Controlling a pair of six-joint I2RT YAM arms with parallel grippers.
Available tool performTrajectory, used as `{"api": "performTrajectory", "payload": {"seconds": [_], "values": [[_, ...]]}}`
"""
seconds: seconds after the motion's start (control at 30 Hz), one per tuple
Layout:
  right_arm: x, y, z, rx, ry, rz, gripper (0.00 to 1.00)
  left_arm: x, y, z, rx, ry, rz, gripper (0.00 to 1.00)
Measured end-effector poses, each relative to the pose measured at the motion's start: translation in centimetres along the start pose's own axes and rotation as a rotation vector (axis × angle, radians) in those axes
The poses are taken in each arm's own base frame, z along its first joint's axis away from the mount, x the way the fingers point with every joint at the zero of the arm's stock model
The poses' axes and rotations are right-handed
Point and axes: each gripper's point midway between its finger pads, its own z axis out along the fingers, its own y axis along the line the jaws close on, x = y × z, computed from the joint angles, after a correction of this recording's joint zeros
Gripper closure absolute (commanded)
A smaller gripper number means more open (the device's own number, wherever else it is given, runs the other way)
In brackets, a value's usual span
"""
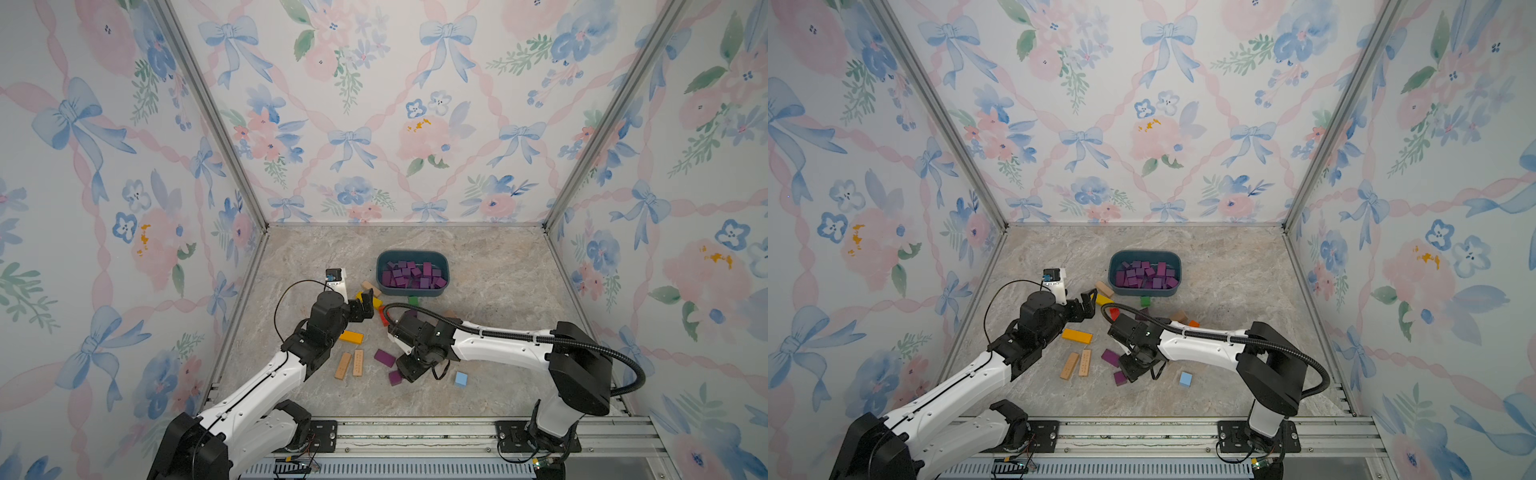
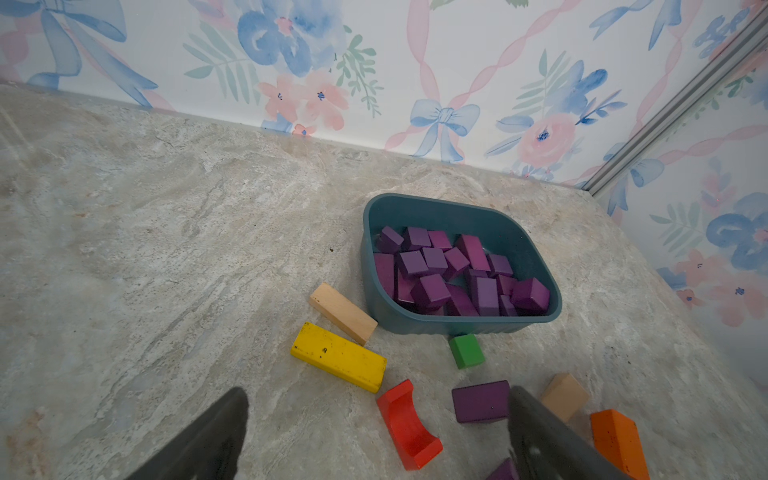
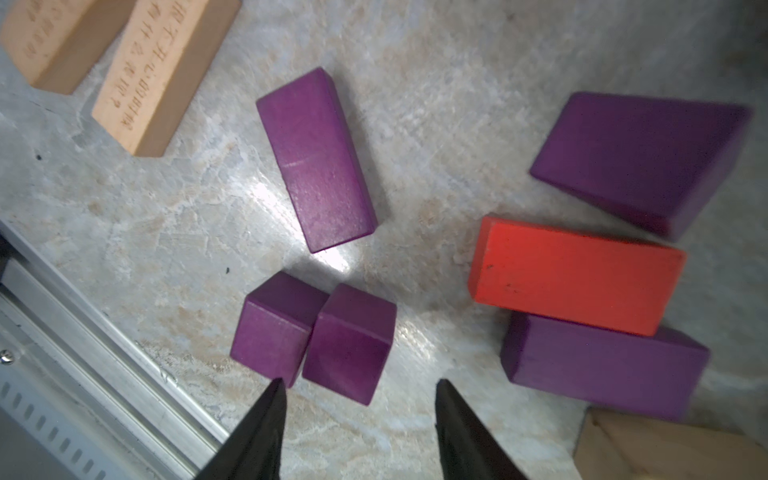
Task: Pick purple bricks into the storage bin
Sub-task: Pick up the building block from the center of the board.
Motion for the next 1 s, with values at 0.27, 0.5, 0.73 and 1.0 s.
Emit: {"api": "performTrajectory", "payload": {"seconds": [0.27, 0.5, 0.73, 1.0], "values": [[0.1, -0.1, 0.5, 0.003, 0.013, -0.003, 0.47, -0.5, 0.2, -0.6, -0.001, -0.020, -0.021, 0.02], [0.2, -0.2, 0.9, 0.010, 0.021, -0.005, 0.48, -0.2, 0.3, -0.6, -0.006, -0.009, -0.019, 0.02], [0.2, -0.3, 1.3, 0.015, 0.029, -0.003, 0.50, 0.0, 0.5, -0.5, -0.013, 0.000, -0.018, 0.02], [0.0, -0.8, 1.3, 0.017, 0.027, 0.021, 0.55, 0.2, 0.7, -0.4, -0.019, 0.005, -0.018, 0.02]]}}
